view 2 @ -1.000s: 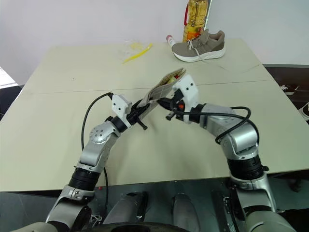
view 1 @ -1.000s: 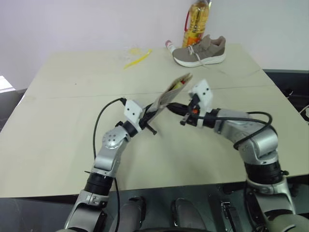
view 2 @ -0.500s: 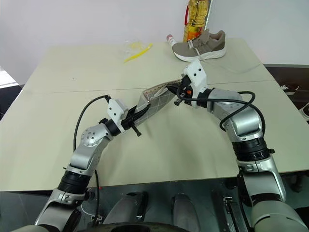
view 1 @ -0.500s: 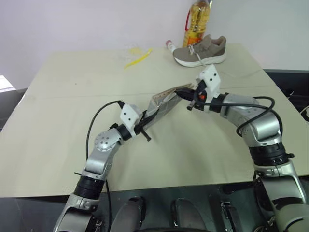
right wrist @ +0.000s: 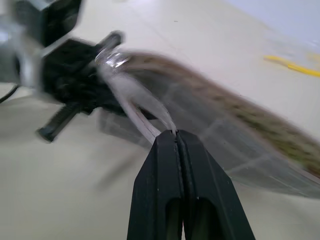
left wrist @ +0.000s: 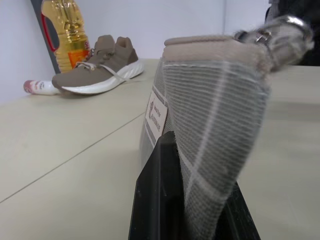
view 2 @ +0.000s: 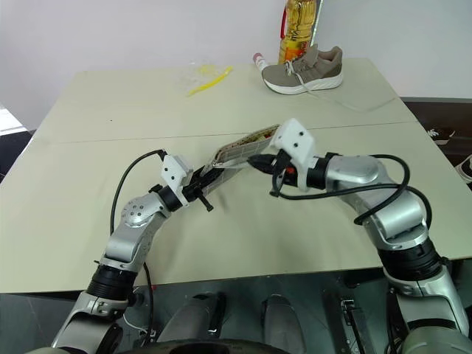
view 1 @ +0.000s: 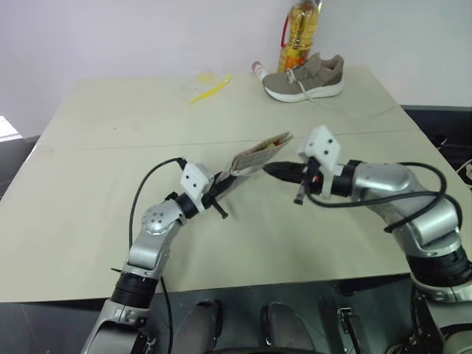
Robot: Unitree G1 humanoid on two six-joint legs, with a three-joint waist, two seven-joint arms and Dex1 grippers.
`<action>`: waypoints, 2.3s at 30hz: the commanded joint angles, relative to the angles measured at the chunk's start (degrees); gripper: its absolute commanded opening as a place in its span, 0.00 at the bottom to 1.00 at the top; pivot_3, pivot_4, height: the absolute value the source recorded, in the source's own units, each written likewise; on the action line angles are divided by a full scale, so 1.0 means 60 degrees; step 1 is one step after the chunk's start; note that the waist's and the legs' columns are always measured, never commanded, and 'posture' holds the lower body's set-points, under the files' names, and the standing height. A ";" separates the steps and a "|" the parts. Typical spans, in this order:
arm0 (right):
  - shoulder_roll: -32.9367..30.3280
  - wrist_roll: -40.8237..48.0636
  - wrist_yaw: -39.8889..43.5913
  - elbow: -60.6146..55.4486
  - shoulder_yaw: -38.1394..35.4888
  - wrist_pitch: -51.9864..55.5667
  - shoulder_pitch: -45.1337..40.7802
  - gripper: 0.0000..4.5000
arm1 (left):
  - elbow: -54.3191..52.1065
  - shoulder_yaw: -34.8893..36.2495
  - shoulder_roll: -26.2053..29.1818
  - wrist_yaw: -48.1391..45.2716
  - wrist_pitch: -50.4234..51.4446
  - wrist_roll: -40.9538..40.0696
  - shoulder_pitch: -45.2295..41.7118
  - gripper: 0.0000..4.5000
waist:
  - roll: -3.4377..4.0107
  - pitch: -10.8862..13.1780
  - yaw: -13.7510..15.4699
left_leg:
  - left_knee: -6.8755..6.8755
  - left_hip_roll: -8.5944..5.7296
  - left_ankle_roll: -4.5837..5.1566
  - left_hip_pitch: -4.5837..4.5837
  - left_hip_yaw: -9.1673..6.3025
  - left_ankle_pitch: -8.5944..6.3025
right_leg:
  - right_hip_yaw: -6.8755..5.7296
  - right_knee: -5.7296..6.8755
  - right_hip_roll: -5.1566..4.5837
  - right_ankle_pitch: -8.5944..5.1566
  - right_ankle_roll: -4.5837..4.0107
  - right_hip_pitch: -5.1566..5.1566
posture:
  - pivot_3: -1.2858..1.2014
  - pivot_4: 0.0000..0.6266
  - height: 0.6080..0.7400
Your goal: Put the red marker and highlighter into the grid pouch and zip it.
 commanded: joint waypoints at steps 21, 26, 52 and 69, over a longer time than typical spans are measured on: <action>0.2645 0.0351 -0.1744 0.0180 -0.0229 0.1841 -0.0988 0.44 | -0.0324 0.0160 -0.0073 -0.0066 -0.0102 -0.0174 -0.0057 0.00 | 0.0000 0.0000 -0.0003 | -0.0001 -0.0002 -0.0001 0.0001 -0.0008 0.0000 | -0.0002 0.0002 0.0003 0.0001 0.0000 -0.0002 | 0.52 0.24 1.00; 0.2795 0.0715 -0.1806 0.0086 -0.0494 0.2263 -0.1056 0.01 | -0.0344 0.0179 -0.0009 -0.0062 -0.0103 -0.0175 -0.0019 0.00 | 0.0000 0.0000 -0.0014 | -0.0003 -0.0006 0.0000 0.0000 -0.0008 0.0000 | -0.0001 0.0002 0.0000 0.0001 -0.0001 -0.0003 | 0.52 0.24 1.00; 0.0923 0.1342 -0.1015 -0.0273 -0.0688 0.2242 -0.0958 0.01 | 0.0380 -0.0322 0.1121 -0.0813 -0.1728 0.0666 0.0344 0.00 | 0.0000 0.0000 -0.0022 | -0.0008 -0.0002 0.0000 -0.0012 -0.0006 -0.0001 | -0.0004 -0.0003 -0.0007 0.0000 -0.0002 -0.0013 | 0.52 0.24 1.00; 0.1657 0.1755 -0.1199 -0.0908 -0.0197 0.2776 -0.0766 0.01 | 0.0000 -0.0326 0.0914 -0.0756 -0.1262 0.0405 0.0440 0.00 | 0.0000 0.0000 -0.0014 | -0.0008 -0.0003 0.0000 -0.0013 -0.0008 -0.0001 | -0.0006 -0.0003 -0.0007 0.0000 -0.0001 -0.0015 | 0.52 0.24 1.00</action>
